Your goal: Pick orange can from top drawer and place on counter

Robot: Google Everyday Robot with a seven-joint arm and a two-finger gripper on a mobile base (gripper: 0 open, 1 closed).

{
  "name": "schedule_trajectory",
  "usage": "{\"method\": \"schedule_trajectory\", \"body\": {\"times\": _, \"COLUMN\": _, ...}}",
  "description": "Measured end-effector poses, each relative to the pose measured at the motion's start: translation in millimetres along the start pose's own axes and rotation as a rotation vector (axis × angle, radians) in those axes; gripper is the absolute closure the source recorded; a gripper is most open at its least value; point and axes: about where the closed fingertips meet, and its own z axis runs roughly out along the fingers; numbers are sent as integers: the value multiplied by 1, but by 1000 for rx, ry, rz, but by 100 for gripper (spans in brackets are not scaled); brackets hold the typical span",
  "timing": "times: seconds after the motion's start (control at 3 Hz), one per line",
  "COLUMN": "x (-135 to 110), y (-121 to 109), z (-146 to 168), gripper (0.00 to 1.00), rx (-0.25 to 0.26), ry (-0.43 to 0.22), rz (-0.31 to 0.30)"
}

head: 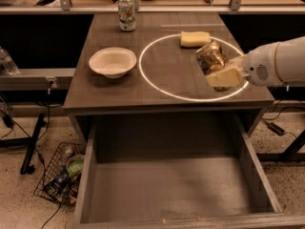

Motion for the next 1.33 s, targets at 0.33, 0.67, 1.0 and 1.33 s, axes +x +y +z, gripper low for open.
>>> {"method": "schedule_trajectory", "body": {"times": 0.33, "x": -30, "y": -17, "z": 26, "gripper": 100, "rx": -93, "ry": -201, "rz": 31}}
{"method": "schedule_trajectory", "body": {"times": 0.67, "x": -48, "y": -19, "z": 47, "gripper": 100, "rx": -167, "ry": -322, "rz": 48}}
{"method": "schedule_trajectory", "body": {"times": 1.0, "x": -54, "y": -14, "z": 70, "gripper": 100, "rx": -208, "ry": -401, "rz": 32}}
{"method": "schedule_trajectory", "body": {"times": 1.33, "x": -48, "y": -12, "z": 88, "gripper": 100, "rx": -195, "ry": -407, "rz": -38}}
